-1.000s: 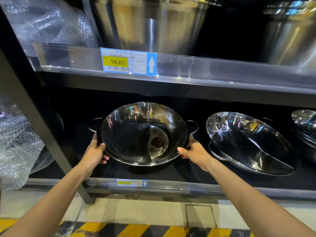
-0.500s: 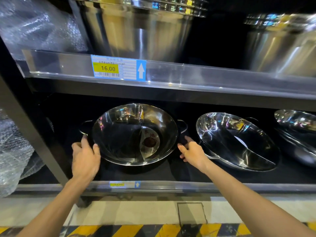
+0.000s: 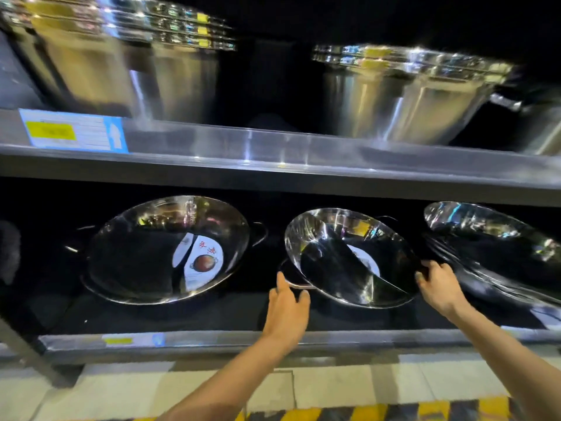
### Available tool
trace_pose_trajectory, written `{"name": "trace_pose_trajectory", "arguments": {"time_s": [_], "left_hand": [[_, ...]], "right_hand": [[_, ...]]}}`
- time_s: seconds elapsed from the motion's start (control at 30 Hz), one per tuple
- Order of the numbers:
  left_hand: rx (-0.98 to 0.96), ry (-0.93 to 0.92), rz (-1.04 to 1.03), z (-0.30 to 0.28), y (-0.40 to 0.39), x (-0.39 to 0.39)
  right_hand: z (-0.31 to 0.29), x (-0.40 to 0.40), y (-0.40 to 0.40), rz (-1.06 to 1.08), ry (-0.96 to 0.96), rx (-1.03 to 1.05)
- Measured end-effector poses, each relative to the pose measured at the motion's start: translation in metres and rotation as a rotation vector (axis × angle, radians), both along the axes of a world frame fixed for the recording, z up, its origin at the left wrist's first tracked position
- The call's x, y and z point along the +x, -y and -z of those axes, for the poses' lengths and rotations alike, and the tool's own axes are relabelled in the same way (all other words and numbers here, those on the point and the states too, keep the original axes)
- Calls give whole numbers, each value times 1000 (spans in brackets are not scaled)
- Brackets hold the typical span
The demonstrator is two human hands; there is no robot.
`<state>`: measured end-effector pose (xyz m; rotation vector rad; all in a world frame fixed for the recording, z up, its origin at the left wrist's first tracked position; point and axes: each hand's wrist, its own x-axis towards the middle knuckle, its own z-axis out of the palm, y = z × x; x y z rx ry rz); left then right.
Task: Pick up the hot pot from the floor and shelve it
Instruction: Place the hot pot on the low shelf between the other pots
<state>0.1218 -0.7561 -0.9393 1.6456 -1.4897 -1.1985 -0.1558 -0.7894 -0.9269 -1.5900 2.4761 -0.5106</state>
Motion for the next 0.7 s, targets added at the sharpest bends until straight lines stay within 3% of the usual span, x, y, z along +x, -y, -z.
{"name": "trace_pose_trajectory", "arguments": {"time_s": [0.13,0.3,0.5,0.7], "left_hand": [[42,55,1,9,-10,-59],[23,54,-61,16,-5,-96],[-23,31,-166,24,12,-93],[-20,39,-135,28,25,-82]], "right_hand": [[24,-23,8,35,100,74],[37,-24,5,23,276,5],[45,-3,-20,69,417,-116],[36,-20,-6,104,609,-128]]}}
